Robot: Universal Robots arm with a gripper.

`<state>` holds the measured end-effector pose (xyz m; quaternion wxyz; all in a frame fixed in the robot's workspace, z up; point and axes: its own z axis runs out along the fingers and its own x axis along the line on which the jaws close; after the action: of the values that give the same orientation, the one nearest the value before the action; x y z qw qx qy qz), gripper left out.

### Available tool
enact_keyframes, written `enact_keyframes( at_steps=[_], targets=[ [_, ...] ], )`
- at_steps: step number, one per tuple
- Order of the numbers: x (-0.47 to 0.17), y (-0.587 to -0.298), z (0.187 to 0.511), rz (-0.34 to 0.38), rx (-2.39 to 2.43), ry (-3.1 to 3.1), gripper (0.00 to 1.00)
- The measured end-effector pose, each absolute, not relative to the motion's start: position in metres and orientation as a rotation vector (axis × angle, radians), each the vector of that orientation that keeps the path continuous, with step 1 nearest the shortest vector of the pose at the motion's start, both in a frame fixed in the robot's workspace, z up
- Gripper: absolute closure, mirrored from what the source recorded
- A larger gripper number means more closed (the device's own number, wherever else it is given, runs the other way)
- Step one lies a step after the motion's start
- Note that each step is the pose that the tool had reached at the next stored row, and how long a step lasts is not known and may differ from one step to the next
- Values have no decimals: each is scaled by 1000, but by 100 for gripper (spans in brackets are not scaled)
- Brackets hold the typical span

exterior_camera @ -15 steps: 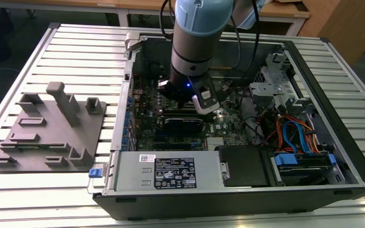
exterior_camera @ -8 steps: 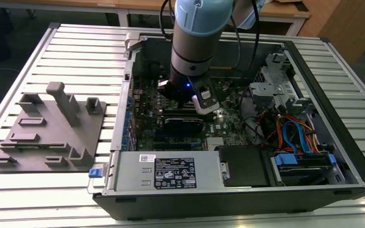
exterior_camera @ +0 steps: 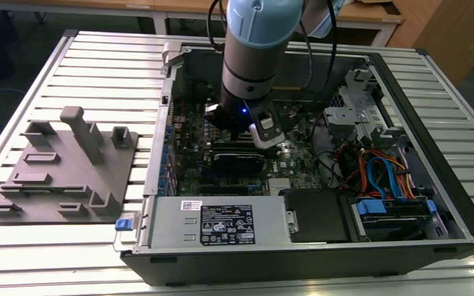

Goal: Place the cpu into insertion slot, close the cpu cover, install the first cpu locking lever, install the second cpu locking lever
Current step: 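Install the second cpu locking lever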

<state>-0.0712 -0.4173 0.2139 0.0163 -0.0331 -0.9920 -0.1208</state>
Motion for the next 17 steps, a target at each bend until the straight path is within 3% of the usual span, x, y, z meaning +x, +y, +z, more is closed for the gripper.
enact_keyframes(
  at_steps=[17],
  targets=[
    [-76,-427,204,-433,-104,-3076,90]
  ],
)
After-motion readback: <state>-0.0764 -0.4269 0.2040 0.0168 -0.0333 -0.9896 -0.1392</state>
